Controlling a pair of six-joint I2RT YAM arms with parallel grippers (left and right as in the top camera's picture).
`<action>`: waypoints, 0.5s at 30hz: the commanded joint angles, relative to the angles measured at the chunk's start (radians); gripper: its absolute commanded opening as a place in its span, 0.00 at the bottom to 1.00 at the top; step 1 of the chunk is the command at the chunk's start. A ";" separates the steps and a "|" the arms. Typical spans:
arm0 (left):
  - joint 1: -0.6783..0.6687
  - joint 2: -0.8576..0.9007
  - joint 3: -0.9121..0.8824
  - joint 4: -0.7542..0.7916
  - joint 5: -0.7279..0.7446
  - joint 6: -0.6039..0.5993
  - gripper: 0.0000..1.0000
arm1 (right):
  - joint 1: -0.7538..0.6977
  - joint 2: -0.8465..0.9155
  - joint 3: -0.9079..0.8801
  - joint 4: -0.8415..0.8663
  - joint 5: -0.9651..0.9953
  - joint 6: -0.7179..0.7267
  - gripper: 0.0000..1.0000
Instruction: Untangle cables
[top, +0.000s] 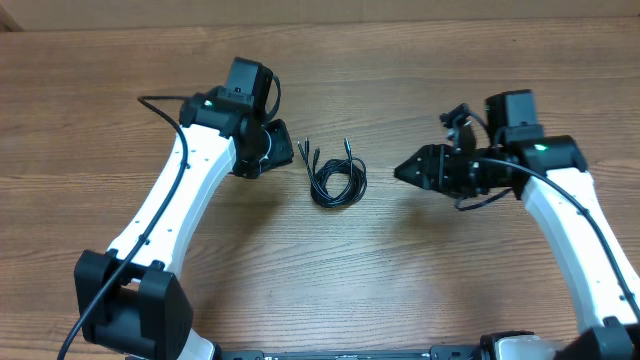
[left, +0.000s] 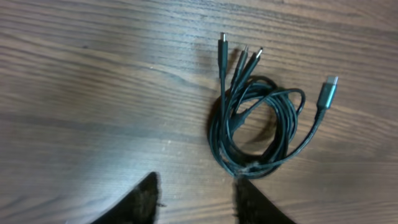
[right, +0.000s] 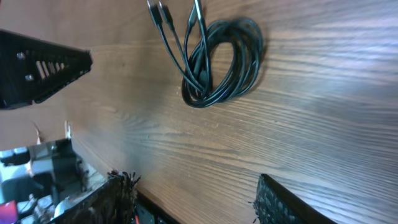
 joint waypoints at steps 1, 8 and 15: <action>-0.016 0.028 -0.068 0.081 0.070 0.013 0.45 | 0.047 0.057 0.016 0.034 0.032 0.098 0.63; -0.061 0.069 -0.107 0.119 0.089 0.013 0.45 | 0.168 0.151 0.016 0.176 0.296 0.330 0.58; -0.113 0.198 -0.107 0.109 0.113 0.009 0.40 | 0.280 0.251 0.016 0.304 0.403 0.396 0.47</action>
